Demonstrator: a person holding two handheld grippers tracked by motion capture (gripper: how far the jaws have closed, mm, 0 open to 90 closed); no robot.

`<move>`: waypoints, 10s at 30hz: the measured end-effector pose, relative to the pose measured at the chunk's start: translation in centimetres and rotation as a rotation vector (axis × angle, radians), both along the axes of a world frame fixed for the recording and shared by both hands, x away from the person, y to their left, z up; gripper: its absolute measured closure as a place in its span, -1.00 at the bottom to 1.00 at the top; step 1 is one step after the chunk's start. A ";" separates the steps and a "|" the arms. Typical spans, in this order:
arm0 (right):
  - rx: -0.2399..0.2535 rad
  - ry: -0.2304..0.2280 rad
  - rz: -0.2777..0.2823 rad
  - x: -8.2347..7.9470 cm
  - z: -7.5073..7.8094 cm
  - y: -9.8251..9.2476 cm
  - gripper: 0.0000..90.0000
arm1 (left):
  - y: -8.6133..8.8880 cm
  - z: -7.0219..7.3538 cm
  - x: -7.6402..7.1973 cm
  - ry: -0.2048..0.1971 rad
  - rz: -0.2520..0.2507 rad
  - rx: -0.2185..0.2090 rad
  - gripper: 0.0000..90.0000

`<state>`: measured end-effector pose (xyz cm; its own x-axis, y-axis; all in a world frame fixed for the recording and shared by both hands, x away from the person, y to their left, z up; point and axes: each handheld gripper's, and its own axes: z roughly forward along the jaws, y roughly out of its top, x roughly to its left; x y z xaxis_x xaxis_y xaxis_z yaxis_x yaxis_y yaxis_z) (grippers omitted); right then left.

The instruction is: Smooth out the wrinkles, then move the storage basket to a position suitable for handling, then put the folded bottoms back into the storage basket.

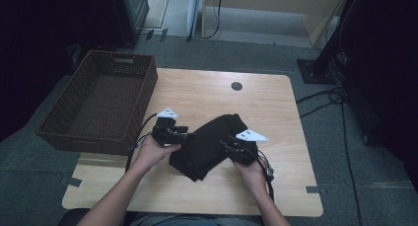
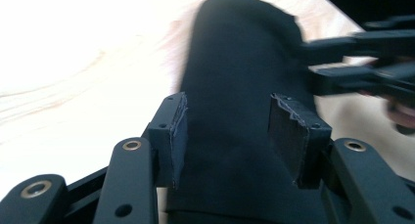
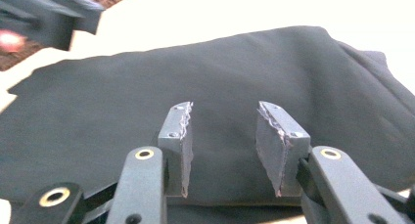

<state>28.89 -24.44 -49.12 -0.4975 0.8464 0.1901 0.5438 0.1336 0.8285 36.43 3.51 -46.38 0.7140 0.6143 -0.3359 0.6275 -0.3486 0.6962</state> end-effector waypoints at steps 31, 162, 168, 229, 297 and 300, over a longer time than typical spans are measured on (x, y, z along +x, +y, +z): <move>-0.026 0.088 0.051 0.1 -1.8 -0.3 0.25 | -1.4 -1.7 -0.7 0.045 -0.051 0.008 -0.10; 0.008 0.075 0.135 2.6 -2.5 0.1 0.21 | -2.4 5.8 2.8 -0.008 0.000 0.132 0.03; -0.014 0.080 0.151 3.3 -2.3 0.4 0.21 | -3.6 4.7 2.2 0.004 -0.017 0.150 -0.01; -0.095 0.056 0.135 2.4 -3.1 1.3 0.11 | -6.9 -2.5 4.8 0.105 -0.107 0.245 -0.63; -0.114 0.066 0.098 2.2 -3.1 -0.1 -0.14 | -6.6 4.0 4.7 -0.011 -0.089 0.335 0.65; -0.121 0.062 0.097 2.2 -3.1 -0.1 -0.14 | -6.3 4.6 5.1 -0.010 -0.093 0.324 0.65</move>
<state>31.13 -24.51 -52.25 -0.5684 0.8137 0.1220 0.5729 0.2849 0.7685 41.48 -2.82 -41.74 0.7740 0.6203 -0.1269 0.5767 -0.6080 0.5457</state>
